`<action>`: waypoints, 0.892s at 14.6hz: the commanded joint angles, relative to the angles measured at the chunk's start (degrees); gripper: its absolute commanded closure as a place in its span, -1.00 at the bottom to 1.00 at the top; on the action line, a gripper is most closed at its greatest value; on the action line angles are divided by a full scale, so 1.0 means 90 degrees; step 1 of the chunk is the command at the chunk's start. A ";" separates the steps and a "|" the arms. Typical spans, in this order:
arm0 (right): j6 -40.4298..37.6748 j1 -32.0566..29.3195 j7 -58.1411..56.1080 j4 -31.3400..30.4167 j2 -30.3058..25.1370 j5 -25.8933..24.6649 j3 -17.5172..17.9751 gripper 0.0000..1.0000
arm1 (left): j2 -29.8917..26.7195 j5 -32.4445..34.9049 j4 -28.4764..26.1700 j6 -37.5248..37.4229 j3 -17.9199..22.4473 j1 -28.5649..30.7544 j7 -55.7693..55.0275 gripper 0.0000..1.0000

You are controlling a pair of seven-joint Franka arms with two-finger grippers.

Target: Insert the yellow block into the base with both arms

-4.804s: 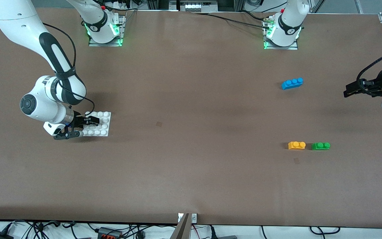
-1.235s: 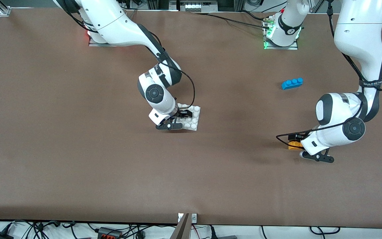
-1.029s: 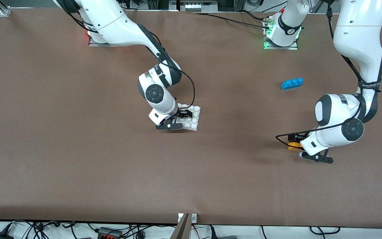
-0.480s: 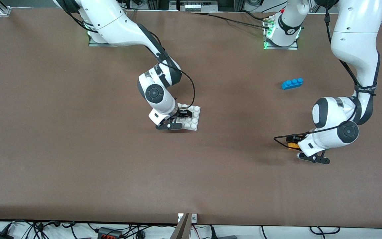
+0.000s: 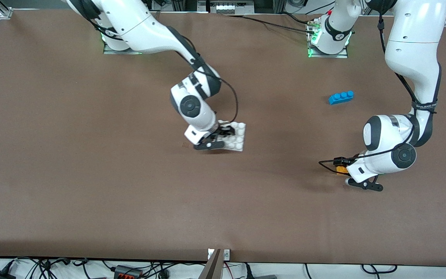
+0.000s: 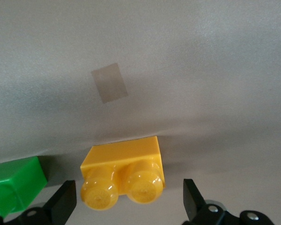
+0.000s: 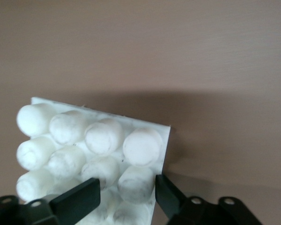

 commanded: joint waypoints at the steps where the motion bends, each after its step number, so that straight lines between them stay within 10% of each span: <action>1: 0.0014 0.0094 0.0050 0.0437 0.0348 0.0127 0.0020 -0.21 | 0.0074 -0.0136 0.0125 -0.0062 0.0010 0.0044 0.0225 -1.00; 5: -0.0267 0.0075 0.0040 0.0427 0.0173 0.0098 0.0011 -0.35 | 0.0064 -0.0146 0.0086 -0.0062 -0.0010 0.0122 0.0235 -1.00; 6: -0.0473 0.0094 0.0079 0.0427 0.0017 0.0050 0.0001 -0.99 | 0.0064 -0.0214 0.0086 -0.0062 -0.0039 0.0122 0.0225 -1.00; 13: -0.2893 -0.0754 0.0001 0.0417 -0.1564 0.0020 -0.0096 -1.00 | 0.0064 -0.0517 0.0115 -0.0062 -0.0137 0.0396 0.0332 -0.81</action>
